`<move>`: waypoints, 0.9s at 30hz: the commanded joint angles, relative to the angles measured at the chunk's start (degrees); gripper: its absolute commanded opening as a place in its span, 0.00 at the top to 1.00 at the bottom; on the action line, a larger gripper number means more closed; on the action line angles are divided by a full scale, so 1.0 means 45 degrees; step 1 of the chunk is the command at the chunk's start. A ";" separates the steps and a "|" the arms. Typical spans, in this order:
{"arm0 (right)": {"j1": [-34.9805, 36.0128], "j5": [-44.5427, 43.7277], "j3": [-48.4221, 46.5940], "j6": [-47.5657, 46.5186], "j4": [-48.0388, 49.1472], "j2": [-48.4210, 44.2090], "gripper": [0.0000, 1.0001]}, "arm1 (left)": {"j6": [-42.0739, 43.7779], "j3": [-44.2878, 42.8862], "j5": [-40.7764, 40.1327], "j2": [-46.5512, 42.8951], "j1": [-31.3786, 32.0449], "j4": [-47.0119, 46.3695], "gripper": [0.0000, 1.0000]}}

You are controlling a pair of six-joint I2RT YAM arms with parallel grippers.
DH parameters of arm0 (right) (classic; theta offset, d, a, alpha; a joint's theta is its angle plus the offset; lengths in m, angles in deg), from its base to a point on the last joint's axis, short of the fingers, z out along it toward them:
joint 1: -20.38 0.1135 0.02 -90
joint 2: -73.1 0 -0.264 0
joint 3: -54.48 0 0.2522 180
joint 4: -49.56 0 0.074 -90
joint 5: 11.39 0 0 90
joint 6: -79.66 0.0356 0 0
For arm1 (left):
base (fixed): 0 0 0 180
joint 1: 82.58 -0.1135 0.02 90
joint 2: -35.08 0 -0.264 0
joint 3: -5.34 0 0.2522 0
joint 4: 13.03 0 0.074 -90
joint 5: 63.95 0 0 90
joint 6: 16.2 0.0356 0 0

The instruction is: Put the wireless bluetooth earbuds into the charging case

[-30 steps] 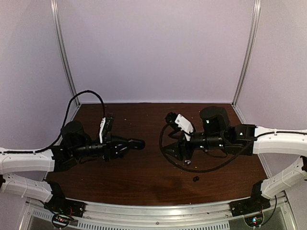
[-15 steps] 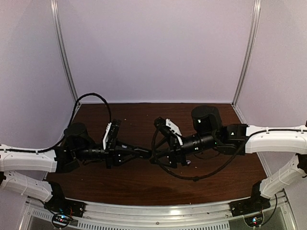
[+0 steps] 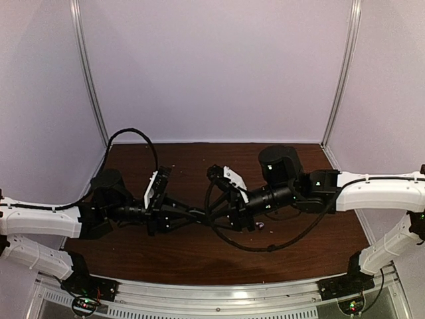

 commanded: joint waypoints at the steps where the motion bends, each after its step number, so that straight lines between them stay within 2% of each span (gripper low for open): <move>1: 0.0114 -0.0048 -0.0370 -0.0271 -0.0345 0.0093 0.69 | -0.0026 -0.0449 0.0098 -0.0037 0.0051 -0.0929 1.00; 9: 0.0130 -0.0039 -0.0507 -0.0367 -0.0554 0.0096 0.82 | -0.0025 -0.0429 0.0011 -0.0048 0.0050 -0.0948 1.00; 10: 0.0130 -0.0021 -0.0518 -0.0362 -0.0559 0.0096 0.84 | -0.0030 -0.0428 -0.0032 -0.0066 0.0051 -0.0926 0.98; 13: 0.0130 -0.0054 -0.0523 -0.0338 -0.0518 -0.0023 0.91 | 0.0050 -0.0376 -0.0169 -0.0143 0.0051 -0.0658 0.79; 16: 0.0130 -0.0195 -0.0528 -0.0279 -0.0453 -0.0149 0.94 | 0.0163 -0.0285 -0.0264 -0.0154 0.0051 -0.0310 0.66; 20: 0.0135 -0.0347 -0.0547 -0.0209 -0.0407 -0.0255 0.95 | 0.0204 -0.0170 -0.0247 -0.0143 0.0069 -0.0137 0.59; 27: 0.0135 -0.0526 -0.0547 -0.0034 -0.0233 -0.0258 0.97 | 0.0529 -0.0341 -0.0471 0.0135 0.0424 0.0024 0.54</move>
